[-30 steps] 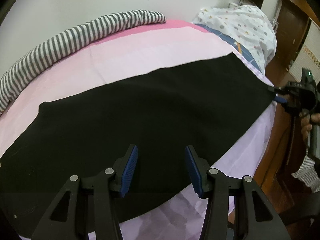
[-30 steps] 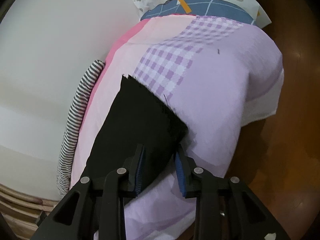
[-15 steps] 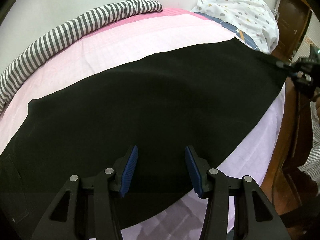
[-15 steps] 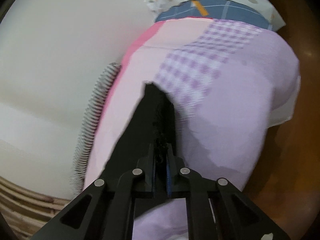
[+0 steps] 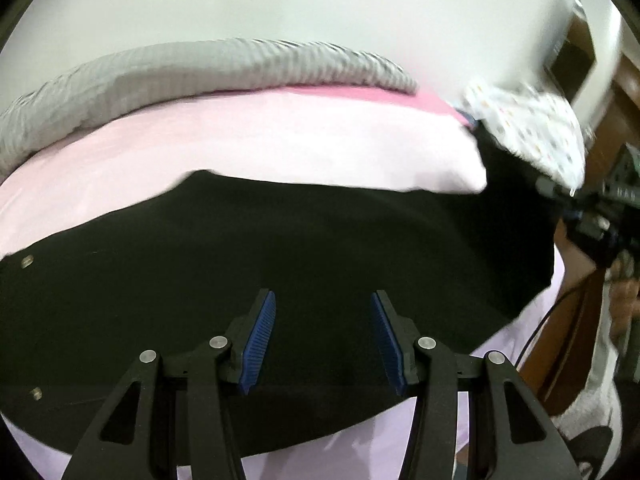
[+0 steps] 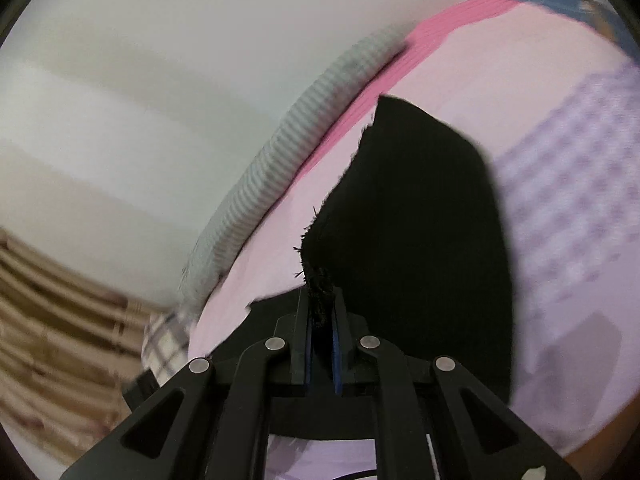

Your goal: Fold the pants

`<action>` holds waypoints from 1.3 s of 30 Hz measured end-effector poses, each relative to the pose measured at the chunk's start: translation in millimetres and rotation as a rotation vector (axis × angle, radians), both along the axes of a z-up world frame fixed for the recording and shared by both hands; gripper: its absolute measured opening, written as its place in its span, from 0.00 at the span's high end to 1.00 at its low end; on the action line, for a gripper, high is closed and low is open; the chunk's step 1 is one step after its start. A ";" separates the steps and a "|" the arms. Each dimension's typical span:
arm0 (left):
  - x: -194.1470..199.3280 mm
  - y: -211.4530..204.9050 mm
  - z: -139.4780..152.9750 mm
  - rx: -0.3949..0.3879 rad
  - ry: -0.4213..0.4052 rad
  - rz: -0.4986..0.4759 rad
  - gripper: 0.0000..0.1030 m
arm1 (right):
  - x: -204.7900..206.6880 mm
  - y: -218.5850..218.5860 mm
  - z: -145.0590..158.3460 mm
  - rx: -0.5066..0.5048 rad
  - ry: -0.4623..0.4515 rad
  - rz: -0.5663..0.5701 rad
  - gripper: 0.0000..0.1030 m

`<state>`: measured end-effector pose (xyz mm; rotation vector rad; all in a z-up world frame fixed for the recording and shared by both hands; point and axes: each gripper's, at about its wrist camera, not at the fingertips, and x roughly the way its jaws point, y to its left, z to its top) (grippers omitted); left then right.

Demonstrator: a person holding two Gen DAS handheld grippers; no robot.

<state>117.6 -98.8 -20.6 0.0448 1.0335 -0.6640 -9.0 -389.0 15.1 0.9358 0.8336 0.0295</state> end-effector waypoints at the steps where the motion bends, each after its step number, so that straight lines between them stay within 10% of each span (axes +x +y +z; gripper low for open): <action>1: 1.1 9.1 0.8 -0.001 -0.002 0.016 0.51 | 8.4 12.2 -2.0 0.007 0.004 0.029 0.92; 12: 8.5 80.7 -13.4 -0.053 0.054 0.141 0.51 | 62.5 176.4 -62.8 -0.052 0.151 0.417 0.91; 21: 15.6 88.9 -19.2 -0.146 0.147 0.148 0.51 | 58.5 197.1 -84.2 -0.179 0.209 0.499 0.91; 26: 15.4 80.2 -18.1 -0.168 0.171 0.129 0.51 | 58.3 201.4 -83.2 -0.178 0.220 0.541 0.69; 39: 31.6 58.5 -40.3 -0.286 0.440 0.096 0.51 | 30.9 108.8 -31.4 -0.105 0.045 0.206 0.52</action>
